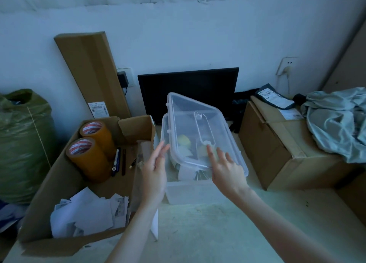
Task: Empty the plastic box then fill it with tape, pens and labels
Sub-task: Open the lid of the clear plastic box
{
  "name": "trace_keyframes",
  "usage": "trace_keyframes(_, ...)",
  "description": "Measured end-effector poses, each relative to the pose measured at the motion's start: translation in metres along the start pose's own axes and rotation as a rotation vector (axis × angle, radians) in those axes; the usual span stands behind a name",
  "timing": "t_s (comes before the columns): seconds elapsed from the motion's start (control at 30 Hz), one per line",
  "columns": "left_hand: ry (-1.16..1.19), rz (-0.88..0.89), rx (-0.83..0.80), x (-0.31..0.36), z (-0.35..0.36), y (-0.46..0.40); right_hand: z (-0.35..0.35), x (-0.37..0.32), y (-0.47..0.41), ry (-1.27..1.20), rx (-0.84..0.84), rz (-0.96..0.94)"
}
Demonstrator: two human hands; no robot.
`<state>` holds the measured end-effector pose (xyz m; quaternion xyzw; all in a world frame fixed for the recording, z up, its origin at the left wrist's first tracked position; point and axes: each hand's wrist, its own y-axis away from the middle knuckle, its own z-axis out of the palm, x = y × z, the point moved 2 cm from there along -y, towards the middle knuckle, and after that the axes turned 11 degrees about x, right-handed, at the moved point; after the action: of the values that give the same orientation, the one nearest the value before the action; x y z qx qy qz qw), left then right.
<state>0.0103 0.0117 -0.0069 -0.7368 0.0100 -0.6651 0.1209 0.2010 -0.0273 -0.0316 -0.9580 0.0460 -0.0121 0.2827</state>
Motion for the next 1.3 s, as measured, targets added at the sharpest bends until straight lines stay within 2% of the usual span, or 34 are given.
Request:
trace_keyframes(0.13,-0.571,0.295,-0.154,-0.028,0.012,-0.008,-0.013,0.028,-0.001,-0.206,0.115,0.111)
trace_keyframes(0.2,-0.763,0.365,-0.228,-0.047,0.017,-0.011,-0.015,0.047,-0.003,-0.387,0.178,0.302)
trace_keyframes(0.3,-0.934,0.372,-0.290,-0.066,0.023,-0.010,-0.005,0.074,-0.002,-0.603,0.227,0.693)
trace_keyframes(0.37,-1.003,0.399,-0.271,-0.070,0.025,-0.008,0.006,0.085,0.000,-0.706,0.282,0.879)
trace_keyframes(0.47,-1.057,0.449,-0.237,-0.072,0.025,-0.007,0.022,0.093,0.012,-0.802,0.306,1.013)
trace_keyframes(0.63,-1.092,0.430,-0.239,-0.072,0.027,-0.006,0.069,0.105,0.044,-0.879,0.217,1.277)
trace_keyframes(0.8,-1.087,0.409,-0.232,-0.070,0.026,-0.005,0.098,0.098,0.058,-1.370,0.174,1.562)
trace_keyframes(0.9,-1.086,0.414,-0.232,-0.070,0.026,-0.004,0.098,0.101,0.063,-1.343,-0.038,1.549)
trace_keyframes(1.0,-1.099,0.422,-0.238,-0.073,0.026,-0.006,0.090,0.110,0.069,-1.126,-0.350,1.467)
trace_keyframes(1.07,-1.088,0.423,-0.237,-0.073,0.026,-0.005,0.079,0.112,0.072,-0.940,-0.624,1.347)
trace_keyframes(1.13,-1.076,0.442,-0.234,-0.073,0.026,-0.005,0.070,0.113,0.071,-0.760,-0.806,1.222)
trace_keyframes(1.23,-1.061,0.462,-0.233,-0.073,0.024,-0.005,0.055,0.115,0.055,-0.592,-0.786,1.065)
trace_keyframes(1.3,-1.054,0.473,-0.237,-0.070,0.023,-0.004,0.036,0.112,0.038,-0.495,-0.766,0.846)
